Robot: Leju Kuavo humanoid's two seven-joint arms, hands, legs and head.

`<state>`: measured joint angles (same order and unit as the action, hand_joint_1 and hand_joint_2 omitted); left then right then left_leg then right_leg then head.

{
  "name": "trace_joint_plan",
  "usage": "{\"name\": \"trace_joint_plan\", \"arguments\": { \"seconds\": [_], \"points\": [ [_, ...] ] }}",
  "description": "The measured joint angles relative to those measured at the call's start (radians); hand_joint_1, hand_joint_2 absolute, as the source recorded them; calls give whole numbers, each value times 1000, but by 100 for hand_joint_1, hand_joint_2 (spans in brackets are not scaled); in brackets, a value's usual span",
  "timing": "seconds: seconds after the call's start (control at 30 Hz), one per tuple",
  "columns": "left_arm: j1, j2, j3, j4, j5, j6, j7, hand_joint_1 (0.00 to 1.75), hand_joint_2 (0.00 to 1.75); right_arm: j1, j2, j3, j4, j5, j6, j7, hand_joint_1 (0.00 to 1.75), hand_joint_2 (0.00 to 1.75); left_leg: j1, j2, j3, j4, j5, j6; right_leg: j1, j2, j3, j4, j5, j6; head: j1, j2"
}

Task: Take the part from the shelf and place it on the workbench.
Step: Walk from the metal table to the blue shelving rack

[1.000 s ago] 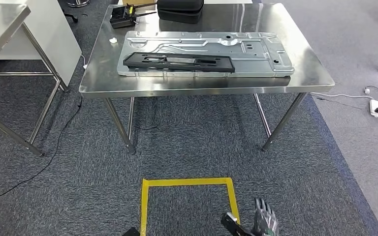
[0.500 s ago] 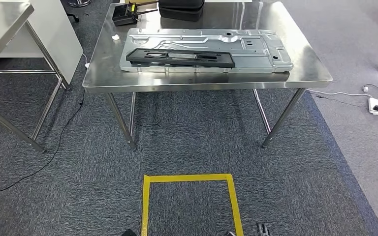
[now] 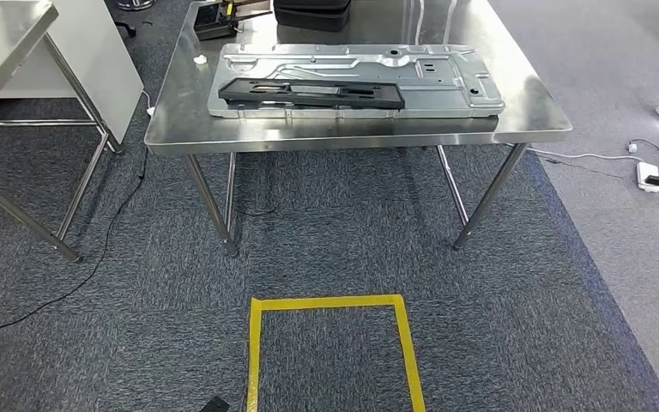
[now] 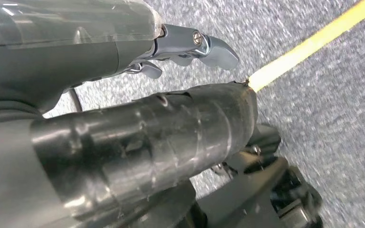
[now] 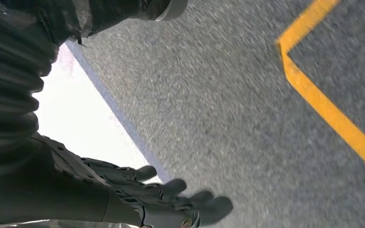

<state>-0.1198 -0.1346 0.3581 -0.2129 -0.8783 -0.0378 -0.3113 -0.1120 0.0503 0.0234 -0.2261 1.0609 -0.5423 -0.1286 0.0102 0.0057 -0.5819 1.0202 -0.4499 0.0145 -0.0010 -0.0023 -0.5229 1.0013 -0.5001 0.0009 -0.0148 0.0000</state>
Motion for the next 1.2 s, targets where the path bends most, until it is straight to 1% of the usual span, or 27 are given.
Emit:
{"name": "trace_joint_plan", "arguments": {
  "seconds": [0.03,0.07,0.13,0.17,0.2,0.23,0.27,0.37,0.4,0.43,0.53,0.57,0.63,0.67,0.7,0.73,0.77,0.8,0.87,0.9,0.93,1.0,1.03,1.07,1.1,1.13,1.2],
  "points": [
    [0,1,2,0,2,0,0,0,0,1,1,0,1,1,2,1,0,175,0,0,-3,7,-8,-6,-3,-1,0,-7,8,-7,0,0],
    [0,2,3,0,5,1,0,0,0,2,3,0,3,3,4,2,0,175,1,-1,-12,28,-28,-11,-6,-3,-2,-15,17,-14,0,0],
    [0,4,4,0,16,5,1,0,0,4,7,-2,4,7,14,4,0,175,2,-2,-50,126,-101,-18,-7,-6,-13,-21,30,-23,-1,0],
    [0,4,4,0,21,6,2,0,0,6,8,-3,6,8,20,5,0,175,2,-2,-73,190,-138,-20,-6,-6,-22,-18,34,-25,-1,0],
    [1,5,4,0,24,6,3,0,0,9,10,-3,7,9,25,7,0,175,2,-2,-88,240,-162,-23,-5,-7,-30,-14,37,-25,-1,0],
    [2,5,4,0,26,5,3,0,0,12,12,-4,9,9,28,8,0,175,2,-2,-88,261,-167,-25,-5,-7,-39,-8,39,-24,-1,0],
    [3,5,4,0,26,4,3,0,0,16,14,-6,10,9,30,10,0,175,3,-2,-68,242,-153,-26,-5,-7,-47,-1,40,-22,-1,0],
    [2,7,4,0,26,4,3,0,0,22,20,-9,13,9,31,13,0,175,2,-2,42,57,-89,-20,-4,-7,-69,24,41,-15,-1,0],
    [2,8,4,0,26,4,3,0,0,23,22,-9,13,10,31,13,0,175,1,-3,60,20,-81,-15,-2,-6,-75,31,42,-10,-1,0],
    [2,8,4,0,26,4,3,0,0,23,22,-9,13,10,31,13,0,175,-1,-4,64,5,-81,-8,-1,-6,-78,34,44,-4,-1,0],
    [5,8,4,0,26,3,3,0,0,26,24,-10,15,10,33,14,0,175,-2,-3,58,0,-64,14,-2,-3,-83,37,47,16,0,0],
    [5,9,4,0,26,3,3,0,0,26,24,-10,15,10,34,15,0,175,-1,-1,55,-4,-57,22,-4,-2,-91,52,31,22,0,0],
    [3,9,4,0,26,3,3,0,0,27,24,-10,16,10,37,15,0,175,1,1,45,-6,-44,34,-7,0,-126,142,-38,32,0,0],
    [4,9,4,0,26,3,3,0,0,28,24,-10,17,10,39,16,0,175,0,1,37,-5,-40,36,-8,0,-150,207,-78,36,0,0],
    [5,9,4,0,26,3,3,0,0,29,24,-10,18,10,42,17,0,175,-1,2,30,-4,-35,36,-10,0,-169,264,-106,38,0,0],
    [5,9,4,0,26,3,3,0,0,31,24,-10,18,10,45,19,0,175,-2,2,23,-2,-32,36,-11,0,-174,294,-115,39,0,0],
    [6,10,4,0,26,3,3,0,0,33,25,-11,19,10,46,21,0,175,-2,2,19,-1,-29,35,-11,0,-160,285,-106,37,0,0],
    [6,10,4,0,26,3,3,0,0,35,26,-11,20,9,47,23,0,175,-3,2,16,0,-27,34,-11,0,-126,237,-81,34,0,0],
    [6,9,4,0,26,3,3,0,0,35,27,-12,20,9,46,29,0,175,-4,1,13,0,-22,30,-5,1,-37,91,-31,20,0,0],
    [5,9,4,0,26,3,3,0,0,35,28,-13,20,8,46,31,0,175,-4,1,12,0,-19,26,-1,0,-8,38,-16,13,0,0],
    [4,8,4,0,27,3,2,0,0,35,29,-14,20,8,45,32,0,175,-4,2,11,0,-16,21,3,0,5,9,-11,7,0,0],
    [4,8,4,0,27,3,2,0,0,36,29,-17,21,7,44,33,0,175,-3,4,10,-4,-9,9,7,0,3,-1,-4,-1,0,0],
    [4,8,4,0,28,4,2,0,0,37,30,-18,21,6,45,32,0,175,-2,4,9,-3,-10,3,4,-2,3,-8,3,-6,0,0],
    [4,8,4,0,28,4,2,0,0,38,30,-19,21,6,45,32,0,175,-2,3,3,7,-22,-3,1,-4,2,-16,13,-13,0,0],
    [4,9,4,0,28,4,2,0,0,39,30,-20,21,6,46,31,0,175,-2,2,-10,36,-47,-7,-2,-6,-1,-25,22,-20,0,0],
    [4,10,4,0,28,4,2,0,0,39,30,-21,21,6,47,30,0,175,-1,1,-30,85,-84,-10,-4,-8,-6,-28,29,-25,-1,0],
    [6,11,4,0,28,4,2,0,0,40,30,-23,21,6,47,29,0,175,2,0,-76,210,-156,-17,-3,-9,-21,-26,38,-30,-1,0]
  ]
}}
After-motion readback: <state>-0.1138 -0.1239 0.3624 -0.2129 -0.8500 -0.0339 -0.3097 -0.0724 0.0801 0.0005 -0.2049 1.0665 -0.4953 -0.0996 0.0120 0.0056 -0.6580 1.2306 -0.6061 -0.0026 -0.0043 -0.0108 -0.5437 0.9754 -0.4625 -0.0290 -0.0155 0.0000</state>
